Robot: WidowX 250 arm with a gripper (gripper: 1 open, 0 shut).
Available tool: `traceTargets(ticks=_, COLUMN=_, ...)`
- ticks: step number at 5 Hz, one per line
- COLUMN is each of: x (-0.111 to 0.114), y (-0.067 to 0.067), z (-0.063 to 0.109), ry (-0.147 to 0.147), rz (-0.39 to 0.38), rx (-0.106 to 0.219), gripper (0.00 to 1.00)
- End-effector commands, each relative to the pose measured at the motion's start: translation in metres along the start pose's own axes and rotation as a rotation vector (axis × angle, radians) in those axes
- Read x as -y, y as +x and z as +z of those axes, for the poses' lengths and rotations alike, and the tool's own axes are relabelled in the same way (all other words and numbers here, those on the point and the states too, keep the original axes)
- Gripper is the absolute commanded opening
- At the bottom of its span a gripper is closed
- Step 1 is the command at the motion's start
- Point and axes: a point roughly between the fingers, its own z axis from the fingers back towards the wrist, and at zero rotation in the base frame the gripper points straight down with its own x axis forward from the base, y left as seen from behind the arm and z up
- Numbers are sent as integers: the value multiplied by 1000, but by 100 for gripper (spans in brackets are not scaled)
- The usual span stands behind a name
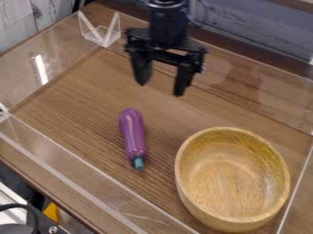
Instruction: Put the purple eggplant in the brown bowl
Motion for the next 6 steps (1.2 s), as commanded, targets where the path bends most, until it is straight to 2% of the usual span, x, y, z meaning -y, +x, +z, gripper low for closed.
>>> traceTargets(ticks=1, x=-18, y=-9, z=6, ry=-4, rz=109, rx=70, gripper=100)
traceTargets(ticks=2, x=-31, y=-16, z=-4, ry=-14, rz=205, rx=92, gripper=100)
traceTargets(ticks=4, x=-37, y=-15, z=-29, ry=-43, rz=383, rx=130, gripper=100)
traceTargets(ticks=6, x=-37, y=-12, z=-50, ry=-58, rz=433, rx=133, gripper=100)
